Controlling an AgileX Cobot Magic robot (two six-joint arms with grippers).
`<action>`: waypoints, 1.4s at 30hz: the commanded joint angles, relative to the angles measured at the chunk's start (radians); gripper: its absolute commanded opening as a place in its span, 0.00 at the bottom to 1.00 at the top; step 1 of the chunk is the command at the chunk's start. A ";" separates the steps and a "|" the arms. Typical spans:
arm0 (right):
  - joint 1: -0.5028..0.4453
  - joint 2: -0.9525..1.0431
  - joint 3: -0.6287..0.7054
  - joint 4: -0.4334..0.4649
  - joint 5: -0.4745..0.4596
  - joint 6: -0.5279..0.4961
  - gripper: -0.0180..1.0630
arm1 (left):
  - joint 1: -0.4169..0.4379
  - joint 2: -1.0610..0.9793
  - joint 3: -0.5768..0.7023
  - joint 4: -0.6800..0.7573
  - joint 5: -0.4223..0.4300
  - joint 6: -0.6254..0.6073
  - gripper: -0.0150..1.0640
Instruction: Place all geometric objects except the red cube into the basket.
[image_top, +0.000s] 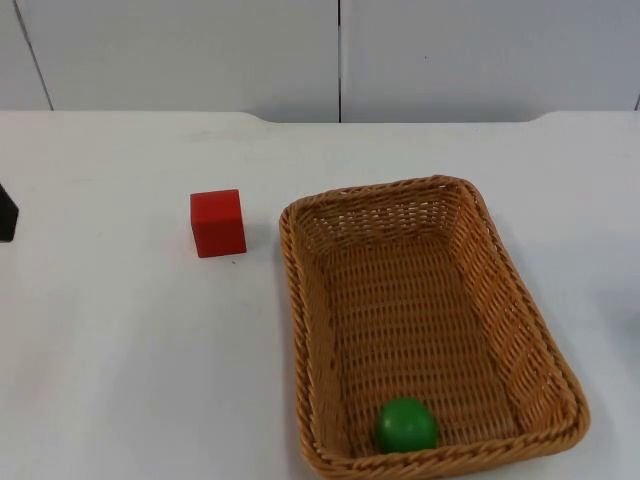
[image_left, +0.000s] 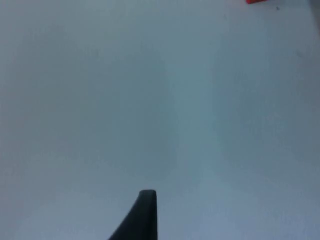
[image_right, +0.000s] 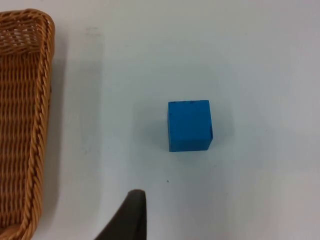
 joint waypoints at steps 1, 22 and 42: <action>-0.008 -0.001 -0.002 0.000 0.004 -0.004 0.99 | 0.003 -0.007 0.005 -0.069 0.028 0.029 0.99; -0.007 0.412 -0.166 -0.027 0.056 -0.015 0.99 | 0.003 -0.007 0.007 0.042 0.028 -0.007 0.99; -0.016 1.044 -0.216 -0.015 -0.444 -0.015 0.99 | 0.003 -0.007 0.007 0.076 0.024 -0.027 0.99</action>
